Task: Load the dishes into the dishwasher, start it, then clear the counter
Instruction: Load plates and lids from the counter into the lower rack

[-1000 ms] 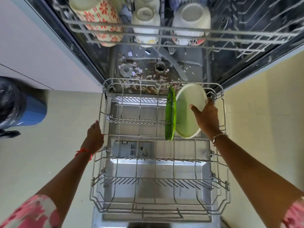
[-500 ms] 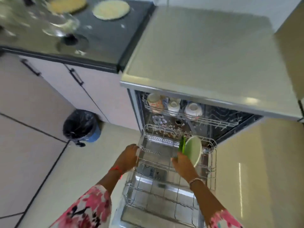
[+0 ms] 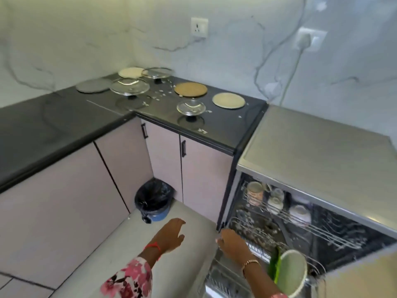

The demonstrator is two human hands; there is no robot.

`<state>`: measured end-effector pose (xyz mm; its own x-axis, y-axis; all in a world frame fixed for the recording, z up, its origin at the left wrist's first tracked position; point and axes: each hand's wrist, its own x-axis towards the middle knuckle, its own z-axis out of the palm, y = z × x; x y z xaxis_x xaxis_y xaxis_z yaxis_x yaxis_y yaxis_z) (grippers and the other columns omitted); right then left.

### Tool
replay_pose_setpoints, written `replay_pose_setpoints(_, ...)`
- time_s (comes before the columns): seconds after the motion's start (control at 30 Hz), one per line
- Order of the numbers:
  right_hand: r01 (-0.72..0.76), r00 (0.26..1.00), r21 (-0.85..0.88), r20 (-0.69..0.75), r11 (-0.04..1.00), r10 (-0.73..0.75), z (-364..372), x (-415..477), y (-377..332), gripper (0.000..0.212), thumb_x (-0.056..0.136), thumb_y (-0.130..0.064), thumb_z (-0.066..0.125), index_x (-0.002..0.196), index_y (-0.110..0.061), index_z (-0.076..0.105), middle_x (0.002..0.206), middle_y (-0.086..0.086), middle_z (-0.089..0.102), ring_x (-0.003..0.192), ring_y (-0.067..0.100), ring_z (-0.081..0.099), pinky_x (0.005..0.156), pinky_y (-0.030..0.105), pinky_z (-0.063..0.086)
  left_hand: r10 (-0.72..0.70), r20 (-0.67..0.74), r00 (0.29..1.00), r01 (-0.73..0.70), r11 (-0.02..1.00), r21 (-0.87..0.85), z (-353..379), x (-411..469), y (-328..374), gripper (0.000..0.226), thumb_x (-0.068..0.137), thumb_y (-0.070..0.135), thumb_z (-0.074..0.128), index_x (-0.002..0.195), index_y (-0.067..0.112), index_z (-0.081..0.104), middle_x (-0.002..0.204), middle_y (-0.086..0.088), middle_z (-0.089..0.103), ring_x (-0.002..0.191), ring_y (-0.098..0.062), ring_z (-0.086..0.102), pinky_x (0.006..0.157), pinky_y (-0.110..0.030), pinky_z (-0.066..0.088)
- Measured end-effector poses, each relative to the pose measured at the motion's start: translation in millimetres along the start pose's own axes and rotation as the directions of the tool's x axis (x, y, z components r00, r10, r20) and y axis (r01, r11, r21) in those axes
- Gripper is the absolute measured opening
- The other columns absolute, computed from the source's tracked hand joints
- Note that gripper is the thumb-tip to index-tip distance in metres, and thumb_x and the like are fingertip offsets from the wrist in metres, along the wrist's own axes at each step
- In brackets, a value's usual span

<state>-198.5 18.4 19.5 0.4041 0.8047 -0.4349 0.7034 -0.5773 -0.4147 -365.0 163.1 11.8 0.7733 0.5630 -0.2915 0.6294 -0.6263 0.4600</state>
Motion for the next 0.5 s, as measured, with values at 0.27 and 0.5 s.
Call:
replay_pose_setpoints(0.27, -0.048, 0.970, 0.037, -0.236, 0.998, 0.056, -18.2, 87.4, -108.7, 0.026, 0.098, -0.021, 0.036, 0.112, -0.004, 0.051, 0.121, 0.012, 0.052, 0.113, 0.028, 0.052, 0.091, 0.031, 0.040, 0.071, -0.043, 0.997, -0.070, 0.997, 0.017, -104.3, 45.1, -111.0, 0.037, 0.091, 0.015, 0.048, 0.125, 0.000, 0.046, 0.133, -0.011, 0.045, 0.124, -0.025, 0.042, 0.102, -0.028, 0.030)
replay_pose_setpoints(0.5, -0.081, 0.883, 0.059, -0.460, 0.995, 0.099, -73.4, 146.3, -167.9, 0.028, 0.097, -0.023, 0.039, 0.109, -0.003, 0.055, 0.111, 0.012, 0.057, 0.102, 0.028, 0.056, 0.085, 0.035, 0.045, 0.160, -0.200, 0.967, -0.167, 0.986, -0.016, -193.3, 112.1, -159.8, 0.040, 0.092, 0.013, 0.049, 0.131, 0.005, 0.042, 0.137, -0.010, 0.042, 0.131, -0.021, 0.035, 0.107, -0.024, 0.024)
